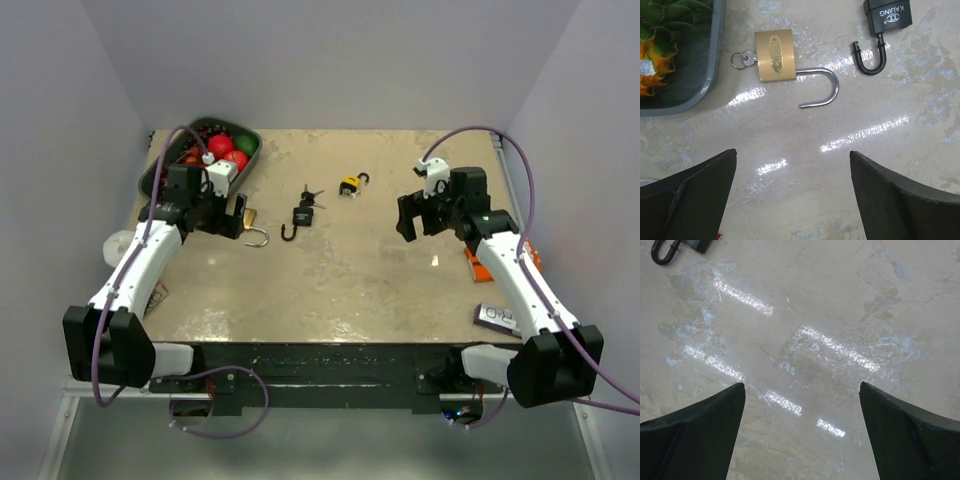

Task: Lock with the key
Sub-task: Pick up the lock from the center of the board.

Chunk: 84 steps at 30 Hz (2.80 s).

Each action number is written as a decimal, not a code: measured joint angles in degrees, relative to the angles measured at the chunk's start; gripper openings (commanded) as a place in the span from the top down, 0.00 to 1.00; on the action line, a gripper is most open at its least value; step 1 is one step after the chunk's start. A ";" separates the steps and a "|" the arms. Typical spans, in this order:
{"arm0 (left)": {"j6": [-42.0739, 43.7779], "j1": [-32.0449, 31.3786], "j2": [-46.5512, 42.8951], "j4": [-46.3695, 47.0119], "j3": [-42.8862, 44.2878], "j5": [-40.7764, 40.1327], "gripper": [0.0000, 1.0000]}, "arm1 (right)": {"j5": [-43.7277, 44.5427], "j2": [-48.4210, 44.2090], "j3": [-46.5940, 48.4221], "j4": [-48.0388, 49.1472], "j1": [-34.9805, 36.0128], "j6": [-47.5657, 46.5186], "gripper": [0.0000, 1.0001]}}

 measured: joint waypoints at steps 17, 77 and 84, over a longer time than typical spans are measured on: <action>-10.75 -17.44 19.06 4.00 14.78 -7.65 0.01 | 0.26 2.23 0.00 0.48 0.00 2.54 0.01; -23.54 -27.69 45.59 15.15 24.65 -14.93 1.00 | 5.75 -6.32 -4.96 6.40 0.00 -3.04 0.01; -19.26 -27.74 36.85 9.97 24.33 -0.13 1.00 | -1.44 -14.14 -5.11 4.70 0.00 -13.40 0.01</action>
